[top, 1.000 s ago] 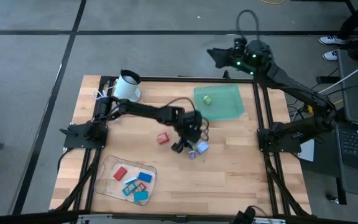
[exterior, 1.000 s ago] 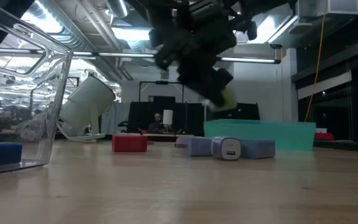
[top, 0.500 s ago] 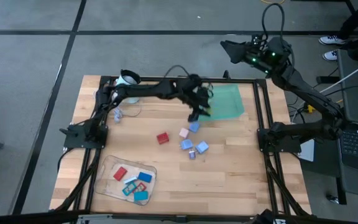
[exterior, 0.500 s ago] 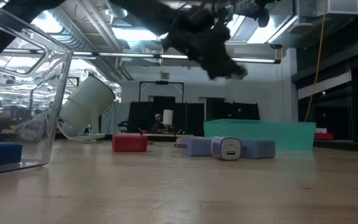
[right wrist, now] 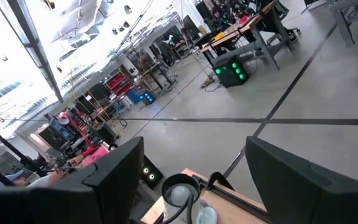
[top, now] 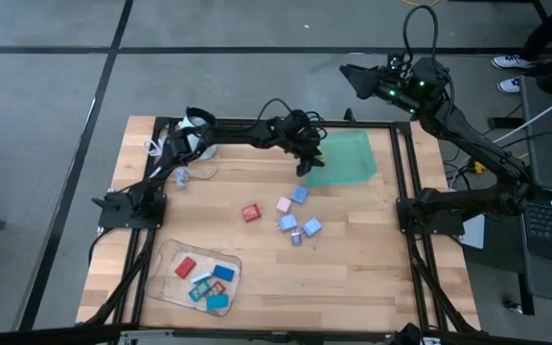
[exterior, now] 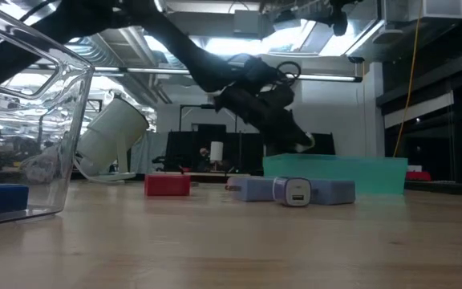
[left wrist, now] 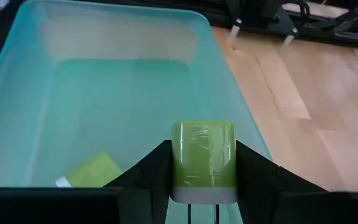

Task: Pick & Place Office items
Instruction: Put the green charger adapter into the light green bin, then put the red charger adapter into the light green bin

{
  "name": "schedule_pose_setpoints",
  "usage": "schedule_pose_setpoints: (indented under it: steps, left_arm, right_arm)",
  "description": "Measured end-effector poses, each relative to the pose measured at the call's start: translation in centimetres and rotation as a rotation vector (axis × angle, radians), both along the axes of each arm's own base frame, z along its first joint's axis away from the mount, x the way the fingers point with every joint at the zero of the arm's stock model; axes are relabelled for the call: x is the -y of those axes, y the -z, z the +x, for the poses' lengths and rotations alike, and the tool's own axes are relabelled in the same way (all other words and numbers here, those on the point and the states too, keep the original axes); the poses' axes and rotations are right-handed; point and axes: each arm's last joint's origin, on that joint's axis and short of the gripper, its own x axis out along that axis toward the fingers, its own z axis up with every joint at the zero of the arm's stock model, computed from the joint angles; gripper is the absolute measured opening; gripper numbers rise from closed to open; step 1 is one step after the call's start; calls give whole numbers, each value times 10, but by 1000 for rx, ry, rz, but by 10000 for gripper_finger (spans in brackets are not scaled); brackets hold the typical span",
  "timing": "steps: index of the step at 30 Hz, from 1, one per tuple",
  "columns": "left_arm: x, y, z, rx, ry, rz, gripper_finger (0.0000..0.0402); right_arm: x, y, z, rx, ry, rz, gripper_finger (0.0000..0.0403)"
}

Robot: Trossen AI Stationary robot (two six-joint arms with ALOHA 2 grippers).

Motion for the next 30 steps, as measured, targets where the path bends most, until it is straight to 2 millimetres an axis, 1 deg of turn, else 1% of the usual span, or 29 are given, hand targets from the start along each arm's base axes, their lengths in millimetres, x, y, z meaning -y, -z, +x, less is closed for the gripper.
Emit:
schedule_pose_setpoints:
  steps: [2,5,7,10,13,15,17,19,21,24,27,30]
  left_arm:
    - [-1,2,2,14,-9,9,156]
    - [-2,0,3,29,-42,33,219]
    - [-4,-2,2,32,-47,35,253]
    - [-6,-2,1,31,-53,35,279]
    - [-6,-10,-3,15,-59,19,282]
    - [-4,-20,-9,-19,-57,14,275]
    - [-2,-32,-16,-62,-76,56,264]
    - [0,-43,-28,-157,-125,68,256]
    - [3,-54,-43,-271,-195,47,252]
    - [9,-74,-67,-422,-272,60,251]
    - [23,-90,-85,-534,-299,62,257]
    - [39,-99,-100,-653,-298,43,271]
  right_arm:
    - [0,0,0,-3,0,2,286]
    - [0,0,0,-4,0,3,286]
    - [0,0,0,-4,-1,3,286]
    - [0,0,0,-4,-1,3,286]
    - [0,0,0,-4,-1,3,286]
    - [0,0,0,-4,-1,3,286]
    - [0,0,0,-4,-4,2,286]
    - [0,0,0,-4,-4,2,286]
    - [0,0,0,-4,-4,2,286]
    - [0,0,0,-7,-9,-3,286]
    - [-1,0,0,-18,-23,-22,286]
    - [-1,0,1,-24,-52,-33,286]
